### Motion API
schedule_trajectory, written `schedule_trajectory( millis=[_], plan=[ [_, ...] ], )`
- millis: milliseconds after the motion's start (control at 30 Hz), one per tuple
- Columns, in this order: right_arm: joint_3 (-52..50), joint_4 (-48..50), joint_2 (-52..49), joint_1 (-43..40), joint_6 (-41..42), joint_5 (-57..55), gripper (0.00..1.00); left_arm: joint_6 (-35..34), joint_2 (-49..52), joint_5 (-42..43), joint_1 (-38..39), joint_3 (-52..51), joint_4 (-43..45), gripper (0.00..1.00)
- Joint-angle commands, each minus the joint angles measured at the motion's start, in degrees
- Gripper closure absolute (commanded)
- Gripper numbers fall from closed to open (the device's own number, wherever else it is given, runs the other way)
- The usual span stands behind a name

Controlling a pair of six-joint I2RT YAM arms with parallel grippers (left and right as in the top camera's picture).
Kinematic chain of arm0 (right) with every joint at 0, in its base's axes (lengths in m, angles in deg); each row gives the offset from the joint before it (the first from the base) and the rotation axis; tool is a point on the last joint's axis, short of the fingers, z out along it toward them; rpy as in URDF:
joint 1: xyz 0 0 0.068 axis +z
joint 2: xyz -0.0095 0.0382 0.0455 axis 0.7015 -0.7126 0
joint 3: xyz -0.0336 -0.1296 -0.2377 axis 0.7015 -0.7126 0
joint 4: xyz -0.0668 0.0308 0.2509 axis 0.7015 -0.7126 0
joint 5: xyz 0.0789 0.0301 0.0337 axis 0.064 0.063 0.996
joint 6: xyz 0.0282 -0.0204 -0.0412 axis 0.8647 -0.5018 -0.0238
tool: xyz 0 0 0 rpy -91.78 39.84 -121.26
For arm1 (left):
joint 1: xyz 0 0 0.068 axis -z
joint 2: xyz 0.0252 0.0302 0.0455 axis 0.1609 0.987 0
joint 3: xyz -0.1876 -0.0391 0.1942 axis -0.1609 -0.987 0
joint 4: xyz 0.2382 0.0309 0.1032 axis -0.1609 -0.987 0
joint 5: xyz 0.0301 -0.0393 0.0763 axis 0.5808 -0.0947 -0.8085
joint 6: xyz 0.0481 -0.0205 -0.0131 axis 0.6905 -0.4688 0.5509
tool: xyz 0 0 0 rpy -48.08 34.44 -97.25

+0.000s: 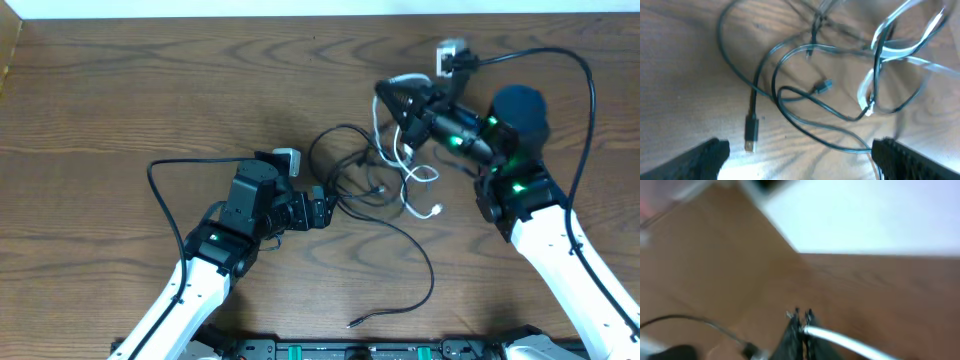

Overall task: Untangle cables
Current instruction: 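Pull the white cable up and right with the right gripper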

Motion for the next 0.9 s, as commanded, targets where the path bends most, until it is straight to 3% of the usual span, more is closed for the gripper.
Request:
schedule_trajectory(
  millis=[0,100,200,267,333,400,667,867],
  plan=[
    [1.9,14.7,1.5,-1.0,1.2,16.4,0.99,1.0,-0.2,-0.7,0.1,0.8,-0.1,0.02],
    [2.1,17.4,1.8,-1.0,0.1,15.8,0.99,1.0,-0.2,-0.7,0.1,0.8,-0.1,0.02],
    [2.1,0.8,1.3,-0.1,-8.9,9.6,0.99,1.0,-0.2,-0.7,0.1,0.8,-0.1,0.02],
    [2.1,-13.3,-0.3,1.7,-14.8,-2.5,0.99,1.0,-0.2,-0.7,0.1,0.8,-0.1,0.02],
    [2.1,-19.6,-2.3,3.5,-15.9,-12.6,0.99,1.0,-0.2,-0.7,0.1,0.8,-0.1,0.02],
    [2.1,-19.1,-3.2,4.2,-15.9,-13.6,0.99,1.0,-0.2,-0.7,0.1,0.8,-0.1,0.02],
    [2.2,-1.0,0.2,2.4,-13.8,-3.3,0.99,1.0,-0.2,-0.7,0.1,0.8,-0.1,0.02],
    [2.1,-1.3,0.2,2.9,-13.3,-6.7,0.99,1.0,-0.2,-0.7,0.1,0.8,-0.1,0.02]
  ],
)
